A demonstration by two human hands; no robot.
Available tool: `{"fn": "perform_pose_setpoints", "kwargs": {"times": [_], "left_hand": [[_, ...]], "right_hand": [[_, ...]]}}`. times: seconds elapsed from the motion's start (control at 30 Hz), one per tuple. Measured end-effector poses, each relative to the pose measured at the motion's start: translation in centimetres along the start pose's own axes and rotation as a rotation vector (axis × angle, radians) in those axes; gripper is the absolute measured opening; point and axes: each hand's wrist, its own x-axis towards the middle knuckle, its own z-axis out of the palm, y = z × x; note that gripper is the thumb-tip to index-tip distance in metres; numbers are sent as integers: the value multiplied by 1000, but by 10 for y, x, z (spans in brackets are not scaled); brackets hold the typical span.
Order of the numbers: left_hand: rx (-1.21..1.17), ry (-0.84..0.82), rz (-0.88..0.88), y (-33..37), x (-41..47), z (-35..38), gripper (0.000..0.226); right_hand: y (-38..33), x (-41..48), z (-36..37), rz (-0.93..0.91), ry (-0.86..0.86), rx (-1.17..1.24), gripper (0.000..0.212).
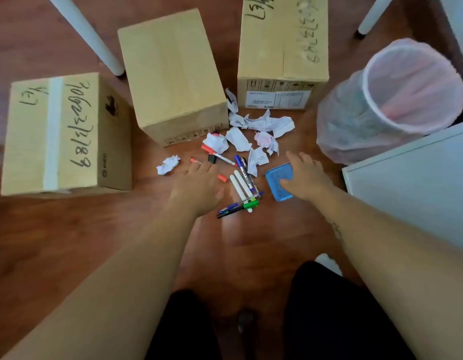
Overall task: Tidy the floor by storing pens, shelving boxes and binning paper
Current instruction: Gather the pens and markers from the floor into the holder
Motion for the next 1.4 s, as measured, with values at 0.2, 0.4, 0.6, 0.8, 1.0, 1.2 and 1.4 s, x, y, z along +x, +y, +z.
{"fn": "perform_pose_setpoints", "kwargs": {"times": [0.2,0.4,0.6,0.8,1.0,1.2,1.4], "left_hand": [[-9,-136,-1,15,12,79,42],[-22,-102,24,31,26,127,31],[-40,-87,14,44,39,149,30],[-68,-100,4,46,51,155,28],[-16,-90,4,53,58,164,23],[-319,49,-30,56,46,148,19],[-714,184,-25,68,27,101,11]], "right_hand": [[26,6,67,29,8,-12,86],[50,21,94,-32,69,-37,89],[42,55,86,-62,74,-4,92],[55,55,88,-107,103,96,76],[81,42,93,-225,205,165,60],[101,30,103,-333,210,257,48],[109,21,116,-227,161,336,53]]}}
